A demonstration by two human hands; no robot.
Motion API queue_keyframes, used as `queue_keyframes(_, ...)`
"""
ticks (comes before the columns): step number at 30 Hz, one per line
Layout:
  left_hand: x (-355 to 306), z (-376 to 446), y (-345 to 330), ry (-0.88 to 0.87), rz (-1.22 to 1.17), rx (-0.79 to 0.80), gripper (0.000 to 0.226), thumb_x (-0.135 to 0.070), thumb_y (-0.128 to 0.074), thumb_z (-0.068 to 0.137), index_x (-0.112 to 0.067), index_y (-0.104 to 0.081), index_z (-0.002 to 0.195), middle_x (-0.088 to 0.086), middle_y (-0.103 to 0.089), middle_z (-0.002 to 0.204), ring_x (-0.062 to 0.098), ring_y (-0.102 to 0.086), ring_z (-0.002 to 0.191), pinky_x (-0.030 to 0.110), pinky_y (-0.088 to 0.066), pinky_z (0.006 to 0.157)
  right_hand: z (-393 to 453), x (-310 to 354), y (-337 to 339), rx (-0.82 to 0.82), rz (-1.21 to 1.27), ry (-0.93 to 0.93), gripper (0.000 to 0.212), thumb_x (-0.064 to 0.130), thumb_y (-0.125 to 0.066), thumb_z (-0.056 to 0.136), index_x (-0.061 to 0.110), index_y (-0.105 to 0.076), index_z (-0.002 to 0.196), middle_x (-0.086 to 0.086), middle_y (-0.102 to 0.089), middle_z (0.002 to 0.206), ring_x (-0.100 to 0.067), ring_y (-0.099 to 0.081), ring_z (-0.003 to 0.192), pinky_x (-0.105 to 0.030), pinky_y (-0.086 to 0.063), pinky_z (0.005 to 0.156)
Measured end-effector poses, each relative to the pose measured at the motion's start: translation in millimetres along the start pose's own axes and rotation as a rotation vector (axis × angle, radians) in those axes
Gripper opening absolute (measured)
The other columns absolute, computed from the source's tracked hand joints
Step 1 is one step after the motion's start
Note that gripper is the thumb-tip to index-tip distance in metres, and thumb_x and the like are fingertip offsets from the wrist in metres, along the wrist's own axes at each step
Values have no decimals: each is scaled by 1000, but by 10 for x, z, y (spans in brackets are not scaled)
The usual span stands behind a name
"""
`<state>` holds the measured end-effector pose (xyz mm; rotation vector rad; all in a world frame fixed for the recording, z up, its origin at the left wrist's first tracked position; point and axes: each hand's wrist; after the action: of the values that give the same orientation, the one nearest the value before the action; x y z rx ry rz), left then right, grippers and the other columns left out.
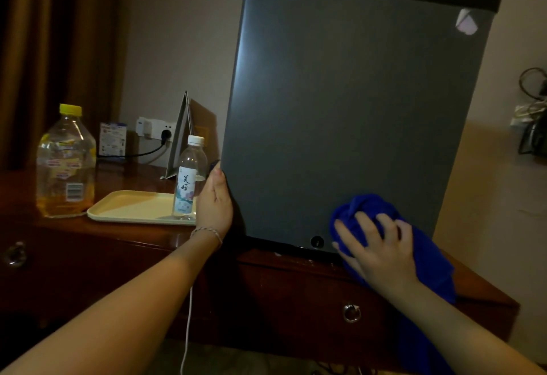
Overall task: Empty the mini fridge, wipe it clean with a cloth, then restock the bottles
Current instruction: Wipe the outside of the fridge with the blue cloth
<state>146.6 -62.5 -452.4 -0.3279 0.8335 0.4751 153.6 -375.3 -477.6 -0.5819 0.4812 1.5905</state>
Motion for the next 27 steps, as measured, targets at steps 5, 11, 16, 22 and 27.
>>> queue_keyframes(5,34,12,-3,15,-18,-7,51,-48,-21,105,-27,-49,141,-5,-60,123,8,-51,117,26,-38,99,327,380,-39,-35,72,-25,37,51,-60,92,27,-65,120,-8,-53,122,-34,-50,105,-50,-45,78)
queue_keyframes(11,-3,3,13,-8,14,16,55,-53,-18,101,-30,-50,138,-10,-60,119,6,-52,115,24,-39,96,772,427,-94,-15,141,95,36,46,-54,92,28,-60,123,-7,-51,127,-32,-48,108,-49,-45,77)
queue_keyframes(16,-458,365,61,-46,26,-28,42,-43,-21,105,-29,-53,129,-9,-61,119,4,-56,113,34,-47,101,1882,-94,-151,-82,70,-179,33,48,-58,94,29,-65,119,-7,-64,124,-35,-51,108,-49,-43,79)
queue_keyframes(22,-1807,1618,-144,-219,-7,-118,38,-33,-28,107,-18,-54,130,-20,-58,115,-12,-52,110,4,-35,92,3266,-856,-244,-29,69,-169,34,45,-56,96,26,-62,123,-10,-61,126,-36,-51,109,-52,-44,78)
queue_keyframes(27,-2593,2562,-176,-174,-55,-121,37,-45,-30,103,-23,-56,119,-13,-63,113,0,-60,106,27,-49,95,4048,-1244,-216,41,165,-126,31,38,-59,96,23,-64,122,-11,-64,118,-37,-60,100,-48,-46,71)
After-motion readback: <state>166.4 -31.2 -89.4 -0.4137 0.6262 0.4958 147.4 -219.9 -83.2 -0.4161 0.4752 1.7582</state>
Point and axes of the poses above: each hand's wrist, its own z-axis towards the middle knuckle, its own y-axis out of the back of the hand, x = y × z
